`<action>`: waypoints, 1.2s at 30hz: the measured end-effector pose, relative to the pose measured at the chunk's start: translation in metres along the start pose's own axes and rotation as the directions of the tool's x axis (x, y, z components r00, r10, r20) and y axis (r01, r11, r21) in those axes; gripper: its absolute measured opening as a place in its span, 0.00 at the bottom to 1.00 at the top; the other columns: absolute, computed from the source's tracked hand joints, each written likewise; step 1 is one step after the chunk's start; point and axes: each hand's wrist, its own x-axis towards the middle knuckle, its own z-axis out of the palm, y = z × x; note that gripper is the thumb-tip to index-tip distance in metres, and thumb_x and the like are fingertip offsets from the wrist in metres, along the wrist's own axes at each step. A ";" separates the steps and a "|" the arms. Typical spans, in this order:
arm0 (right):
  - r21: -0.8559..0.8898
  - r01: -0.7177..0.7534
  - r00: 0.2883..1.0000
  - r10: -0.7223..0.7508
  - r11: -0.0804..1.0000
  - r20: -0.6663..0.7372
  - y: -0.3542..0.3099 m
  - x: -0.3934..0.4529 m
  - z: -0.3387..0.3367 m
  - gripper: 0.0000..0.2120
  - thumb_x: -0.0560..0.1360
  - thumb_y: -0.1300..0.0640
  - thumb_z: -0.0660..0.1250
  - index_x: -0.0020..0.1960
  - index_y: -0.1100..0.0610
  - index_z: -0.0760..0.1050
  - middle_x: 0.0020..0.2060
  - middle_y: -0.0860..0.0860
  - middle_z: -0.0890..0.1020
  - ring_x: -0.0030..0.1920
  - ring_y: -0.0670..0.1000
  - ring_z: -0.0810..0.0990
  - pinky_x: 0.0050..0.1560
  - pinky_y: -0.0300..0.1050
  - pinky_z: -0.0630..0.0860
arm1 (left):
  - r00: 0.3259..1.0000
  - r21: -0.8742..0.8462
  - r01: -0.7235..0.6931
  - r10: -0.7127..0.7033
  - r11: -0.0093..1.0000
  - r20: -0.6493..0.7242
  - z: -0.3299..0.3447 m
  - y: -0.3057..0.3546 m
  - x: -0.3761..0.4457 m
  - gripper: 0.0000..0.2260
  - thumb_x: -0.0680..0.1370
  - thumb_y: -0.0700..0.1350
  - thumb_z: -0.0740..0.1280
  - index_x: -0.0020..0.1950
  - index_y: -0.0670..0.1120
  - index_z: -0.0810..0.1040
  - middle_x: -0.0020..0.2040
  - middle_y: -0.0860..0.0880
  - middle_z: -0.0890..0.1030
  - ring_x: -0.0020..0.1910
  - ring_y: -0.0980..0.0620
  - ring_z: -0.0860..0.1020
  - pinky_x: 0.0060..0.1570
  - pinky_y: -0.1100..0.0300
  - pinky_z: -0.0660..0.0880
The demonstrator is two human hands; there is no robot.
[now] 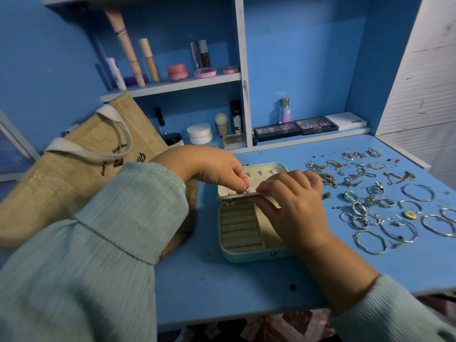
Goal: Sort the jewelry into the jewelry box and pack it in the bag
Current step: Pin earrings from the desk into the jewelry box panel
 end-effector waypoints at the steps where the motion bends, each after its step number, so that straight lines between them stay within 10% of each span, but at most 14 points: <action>1: -0.001 0.001 1.000 -0.001 1.000 0.000 0.000 0.000 0.000 0.11 0.72 0.49 0.65 0.40 0.56 0.78 0.37 0.50 0.82 0.42 0.50 0.71 0.49 0.50 0.63 | 1.000 0.004 0.000 0.000 1.000 0.001 0.000 0.000 0.000 0.03 0.78 0.48 0.64 0.48 0.55 0.76 0.42 0.64 0.74 0.43 0.65 0.72 0.53 0.64 0.64; 36: -0.005 0.000 1.000 0.000 1.000 -0.008 0.001 -0.002 0.001 0.11 0.73 0.49 0.64 0.40 0.55 0.79 0.37 0.49 0.81 0.42 0.50 0.70 0.49 0.49 0.63 | 0.997 -0.123 -0.064 0.069 0.990 0.035 -0.001 -0.007 -0.008 0.05 0.78 0.47 0.63 0.49 0.58 0.76 0.48 0.62 0.77 0.50 0.64 0.74 0.50 0.73 0.67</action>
